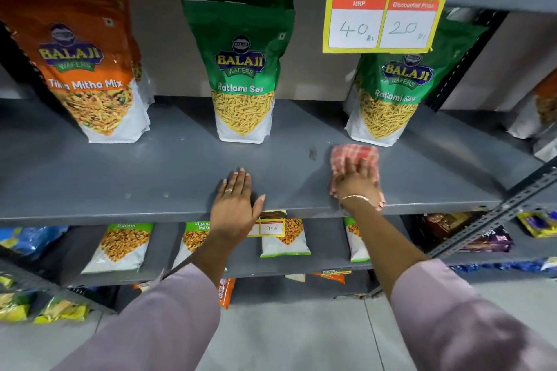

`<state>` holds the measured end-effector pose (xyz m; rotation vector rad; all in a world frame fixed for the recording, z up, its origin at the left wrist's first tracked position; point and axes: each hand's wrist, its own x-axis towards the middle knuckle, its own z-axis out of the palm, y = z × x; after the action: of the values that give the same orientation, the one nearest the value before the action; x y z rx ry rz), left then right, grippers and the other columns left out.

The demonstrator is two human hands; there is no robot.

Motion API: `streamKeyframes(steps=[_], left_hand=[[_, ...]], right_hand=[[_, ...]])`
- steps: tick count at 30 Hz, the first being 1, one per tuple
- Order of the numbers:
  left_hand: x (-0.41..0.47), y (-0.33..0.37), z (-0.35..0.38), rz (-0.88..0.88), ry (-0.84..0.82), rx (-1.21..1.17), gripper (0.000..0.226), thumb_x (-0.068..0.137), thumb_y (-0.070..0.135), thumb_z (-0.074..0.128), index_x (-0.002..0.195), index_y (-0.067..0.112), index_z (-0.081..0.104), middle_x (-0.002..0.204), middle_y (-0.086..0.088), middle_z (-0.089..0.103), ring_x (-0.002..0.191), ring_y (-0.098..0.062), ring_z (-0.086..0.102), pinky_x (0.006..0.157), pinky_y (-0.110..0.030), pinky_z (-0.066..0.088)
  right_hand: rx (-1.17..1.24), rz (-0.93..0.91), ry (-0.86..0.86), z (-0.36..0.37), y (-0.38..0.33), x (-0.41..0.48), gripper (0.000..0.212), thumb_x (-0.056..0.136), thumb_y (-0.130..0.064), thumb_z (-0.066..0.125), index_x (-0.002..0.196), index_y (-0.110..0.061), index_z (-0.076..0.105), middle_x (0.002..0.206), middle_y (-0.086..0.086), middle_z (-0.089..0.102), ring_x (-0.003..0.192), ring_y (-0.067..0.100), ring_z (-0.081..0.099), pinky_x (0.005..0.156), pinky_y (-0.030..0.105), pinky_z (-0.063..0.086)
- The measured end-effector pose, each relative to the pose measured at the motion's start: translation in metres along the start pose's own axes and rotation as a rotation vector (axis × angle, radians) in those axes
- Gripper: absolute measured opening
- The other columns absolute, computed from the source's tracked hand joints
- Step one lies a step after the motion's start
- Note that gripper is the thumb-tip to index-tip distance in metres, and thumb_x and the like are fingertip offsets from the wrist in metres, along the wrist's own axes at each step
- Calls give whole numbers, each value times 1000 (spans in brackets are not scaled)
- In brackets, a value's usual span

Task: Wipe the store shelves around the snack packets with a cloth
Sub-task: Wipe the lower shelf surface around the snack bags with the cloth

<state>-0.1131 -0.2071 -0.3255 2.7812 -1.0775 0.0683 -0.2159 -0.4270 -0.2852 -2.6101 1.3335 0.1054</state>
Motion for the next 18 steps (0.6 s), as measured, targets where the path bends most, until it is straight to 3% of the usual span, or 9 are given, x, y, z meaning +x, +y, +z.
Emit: streamKeyframes(steps=[2,4,6,8,12,15,18], left_hand=[[0,1,0,2,25,12,73,91,54,2,148,9,14,157,-7,11,143,-18,5,115,-31,-2],[-1,0,-1,3,37,6,81,84,54,-5,147,8,16,156,-8,13,143,-19,7,115,-31,-1],[-1,-1,-1,6,27,-10,79,86,53,-1,147,6,17,155,-9,15,143,-20,9,115,-31,0],[-3,-3,-4,30,16,-14,84,83,54,-5,146,4,19,155,-12,16,143,-22,11,114,-32,-2],[-14,-30,-8,-57,65,8,88,86,58,-2,140,-2,31,149,-18,30,139,-29,25,113,-39,5],[-20,-48,-7,-56,32,23,85,84,55,0,142,0,30,149,-17,30,139,-28,24,115,-39,7],[-19,-48,-7,-73,25,-8,79,86,51,7,139,0,37,145,-17,37,136,-29,32,113,-40,15]], right_hand=[[-111,-253,-22,16,-37,-14,92,87,-41,53,149,-33,-15,160,2,-21,148,30,-13,117,56,22],[-142,-454,-49,26,-60,-30,72,95,-39,39,150,-34,-7,161,-4,-15,150,24,-9,119,51,21],[-87,-529,-64,21,-63,-38,56,100,-40,26,151,-34,5,162,-6,-4,150,19,-3,123,44,14],[-113,-487,-64,17,-49,-28,56,100,-41,24,151,-32,5,162,-6,-2,150,17,-3,123,42,13],[-95,-140,-48,2,-35,-11,62,99,-39,28,152,-27,0,162,5,-9,150,26,-9,122,48,10],[-71,-434,-46,5,-73,-31,67,99,-28,37,152,-25,-3,161,1,-12,149,25,-14,124,43,1],[33,-697,-212,9,-98,-41,53,98,-21,42,148,-33,26,161,-11,12,150,13,9,121,30,13]])
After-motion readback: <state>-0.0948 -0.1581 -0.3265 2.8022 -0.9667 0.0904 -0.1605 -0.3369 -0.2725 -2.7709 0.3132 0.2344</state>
